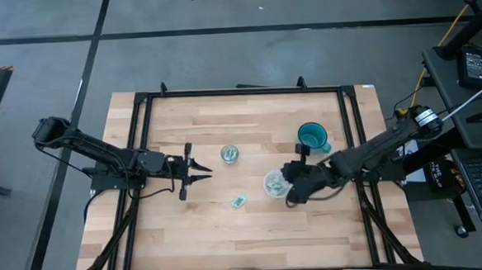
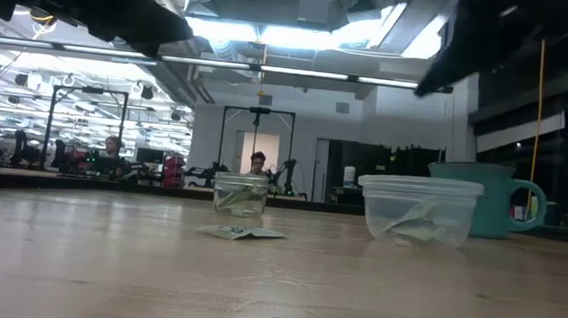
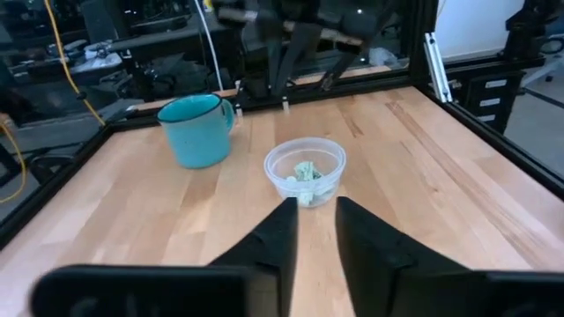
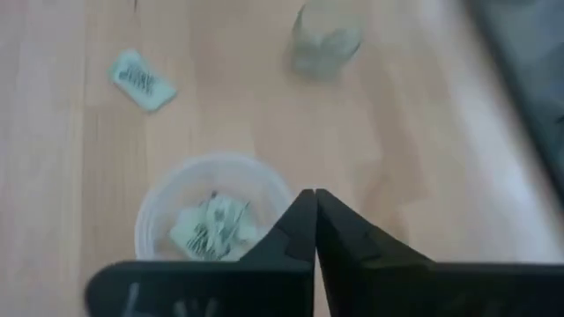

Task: Pick and place Stevia / Truvia into bins
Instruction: Put the stevia packet into the transparent container

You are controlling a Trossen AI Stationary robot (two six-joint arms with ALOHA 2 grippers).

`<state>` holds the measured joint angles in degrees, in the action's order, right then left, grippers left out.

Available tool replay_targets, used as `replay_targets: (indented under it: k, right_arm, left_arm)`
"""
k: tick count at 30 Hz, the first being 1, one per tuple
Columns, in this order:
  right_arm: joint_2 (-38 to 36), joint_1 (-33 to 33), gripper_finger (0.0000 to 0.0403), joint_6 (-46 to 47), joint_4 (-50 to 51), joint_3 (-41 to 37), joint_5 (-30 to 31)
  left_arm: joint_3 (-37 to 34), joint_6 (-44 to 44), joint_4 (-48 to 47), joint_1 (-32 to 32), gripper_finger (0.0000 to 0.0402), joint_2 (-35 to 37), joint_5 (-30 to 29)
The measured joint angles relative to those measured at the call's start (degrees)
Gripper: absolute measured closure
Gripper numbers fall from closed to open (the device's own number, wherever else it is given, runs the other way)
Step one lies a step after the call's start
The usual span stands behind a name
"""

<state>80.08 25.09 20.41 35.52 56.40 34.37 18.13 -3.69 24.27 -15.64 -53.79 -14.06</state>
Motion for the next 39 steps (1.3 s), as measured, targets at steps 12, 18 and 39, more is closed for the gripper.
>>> replay_targets:
  k: [12, 18, 39]
  right_arm:
    - [-0.1, 10.9, 0.0399, 3.1, -9.1, -3.5, 18.0]
    - [-0.1, 11.6, 0.0389, 3.1, -15.7, -7.4, 18.5]
    - [-0.1, 10.7, 0.0384, 0.4, -17.7, -8.1, 19.0]
  left_arm:
    - [0.0, 8.8, 5.7, -1.1, 0.0201, -6.9, -0.5]
    - [3.5, 14.8, 5.5, -4.1, 0.0185, -16.0, -2.6]
    - [32.7, 25.6, -27.8, -8.3, 0.0185, -44.5, -2.5]
